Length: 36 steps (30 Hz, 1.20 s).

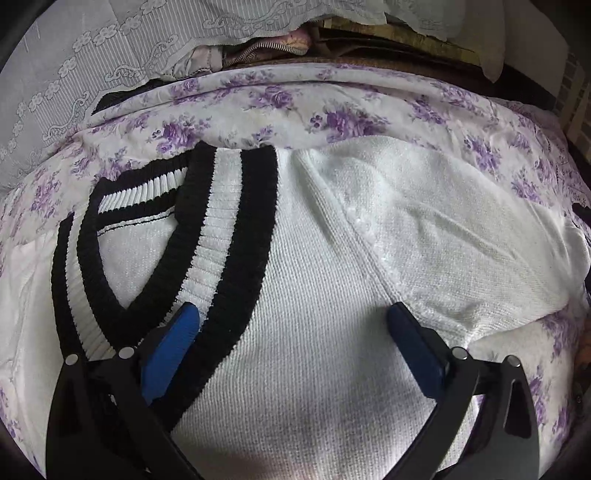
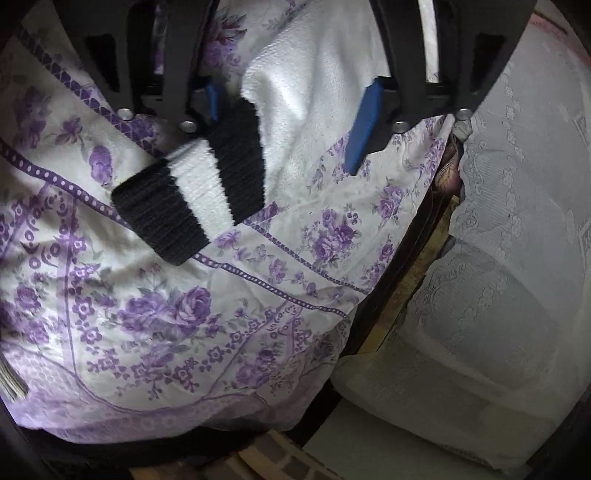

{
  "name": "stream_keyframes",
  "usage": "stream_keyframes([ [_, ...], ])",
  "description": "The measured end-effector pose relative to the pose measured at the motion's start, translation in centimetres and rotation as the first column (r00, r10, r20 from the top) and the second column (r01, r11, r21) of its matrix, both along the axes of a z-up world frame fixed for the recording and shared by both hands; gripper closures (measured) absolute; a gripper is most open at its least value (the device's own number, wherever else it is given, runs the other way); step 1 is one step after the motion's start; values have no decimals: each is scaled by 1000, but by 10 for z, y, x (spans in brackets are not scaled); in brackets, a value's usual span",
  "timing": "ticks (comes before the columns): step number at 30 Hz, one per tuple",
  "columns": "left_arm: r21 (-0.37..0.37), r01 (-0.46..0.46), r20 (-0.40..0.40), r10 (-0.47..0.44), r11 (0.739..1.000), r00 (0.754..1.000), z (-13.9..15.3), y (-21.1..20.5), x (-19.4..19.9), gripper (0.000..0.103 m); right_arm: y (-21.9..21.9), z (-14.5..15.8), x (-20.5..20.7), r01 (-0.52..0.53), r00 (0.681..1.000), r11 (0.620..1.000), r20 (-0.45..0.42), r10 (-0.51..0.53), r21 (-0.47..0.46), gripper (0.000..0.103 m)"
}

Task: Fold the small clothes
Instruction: 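Grasp the striped sleeve cuff with the right gripper and lift it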

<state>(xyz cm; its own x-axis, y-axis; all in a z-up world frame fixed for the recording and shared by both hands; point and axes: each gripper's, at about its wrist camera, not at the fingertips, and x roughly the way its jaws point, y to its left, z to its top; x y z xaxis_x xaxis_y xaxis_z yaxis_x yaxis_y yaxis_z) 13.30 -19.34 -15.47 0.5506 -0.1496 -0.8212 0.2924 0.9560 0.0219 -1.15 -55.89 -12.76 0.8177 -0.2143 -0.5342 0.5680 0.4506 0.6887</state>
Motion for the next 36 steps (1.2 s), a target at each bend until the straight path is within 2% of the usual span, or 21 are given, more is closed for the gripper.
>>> stream_keyframes([
  [4, -12, 6, -3, -6, 1000, 1000, 0, 2, -1, 4, -4, -6, -5, 12, 1000, 999, 27, -13, 44, 81],
  [5, -13, 7, -4, -7, 1000, 1000, 0, 2, 0, 4, -3, -5, -5, 3, 999, 999, 35, -5, 41, 91],
  [7, -12, 13, -7, -13, 1000, 1000, 1, 2, 1, 4, 5, 4, -4, -16, 999, 1000, 34, 16, -5, 91],
  [9, -18, 26, -20, -27, 999, 999, 4, 3, 5, 4, 16, 19, 2, -52, 998, 994, 20, 54, -91, 92],
  [13, -72, -2, -65, -2, 997, 998, 11, 17, 25, 4, 46, 46, 9, -133, 990, 970, 26, 141, -205, 92],
  [20, -151, -77, -109, 61, 985, 992, 17, 50, 55, 4, 120, 92, 29, -286, 949, 885, 18, 315, -368, 92],
  [24, -221, -105, -154, 71, 970, 985, 13, 64, 61, 5, 162, 104, 45, -376, 912, 834, -1, 411, -405, 92],
  [29, -219, -78, -137, 48, 973, 989, 17, 65, 60, 5, 212, 110, 63, -474, 859, 770, -33, 511, -427, 92],
  [36, -243, -107, -150, 72, 964, 986, 18, 81, 62, 5, 270, 112, 94, -579, 785, 694, -62, 617, -429, 92],
])
